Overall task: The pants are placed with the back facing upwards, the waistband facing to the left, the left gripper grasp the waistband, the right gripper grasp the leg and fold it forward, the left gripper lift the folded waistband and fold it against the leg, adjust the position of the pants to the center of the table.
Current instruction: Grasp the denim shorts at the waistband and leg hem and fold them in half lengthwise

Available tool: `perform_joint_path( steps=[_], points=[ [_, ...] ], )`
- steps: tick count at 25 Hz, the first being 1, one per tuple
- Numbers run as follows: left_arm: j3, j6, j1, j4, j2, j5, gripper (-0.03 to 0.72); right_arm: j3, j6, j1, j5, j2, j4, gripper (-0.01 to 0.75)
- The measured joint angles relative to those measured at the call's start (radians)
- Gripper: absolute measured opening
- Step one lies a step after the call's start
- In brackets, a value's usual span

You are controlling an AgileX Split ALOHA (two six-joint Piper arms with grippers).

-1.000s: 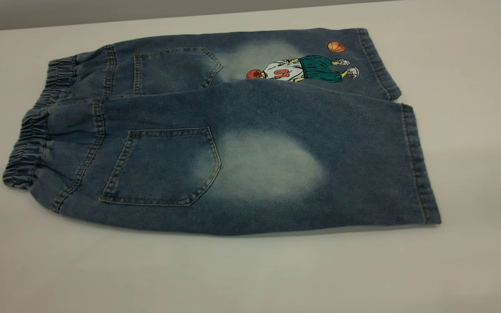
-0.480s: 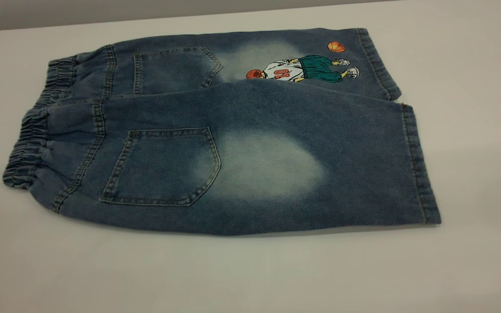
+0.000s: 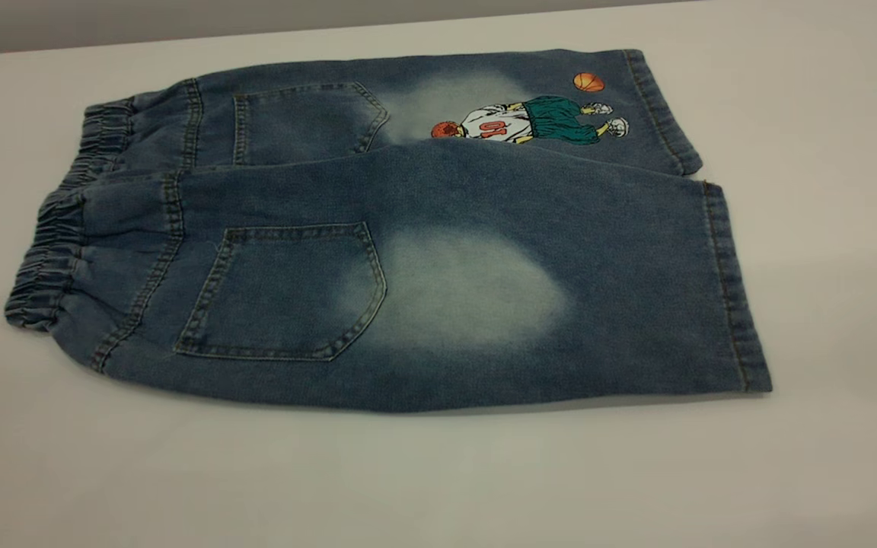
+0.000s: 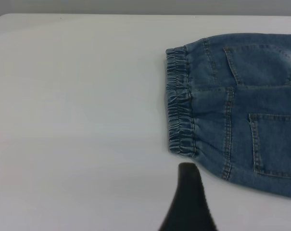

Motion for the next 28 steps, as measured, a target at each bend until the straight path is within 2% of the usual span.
perform_joint_path(
  steps=[13,18,24,28],
  points=[
    [0.000,0.001,0.000,0.002,0.000,0.000,0.499,0.000,-0.002,0.000,0.000,0.000,0.003,0.477],
    [-0.019,0.002,0.000,0.062,0.061,-0.031,0.499,-0.005,-0.001,0.000,-0.006,0.000,0.014,0.477],
    [-0.102,-0.105,0.000,0.049,0.240,-0.126,0.499,-0.071,-0.002,0.000,-0.126,0.141,0.072,0.477],
    [-0.150,-0.161,0.000,-0.011,0.400,-0.238,0.499,-0.129,-0.050,0.000,-0.210,0.293,0.168,0.477]
  ],
)
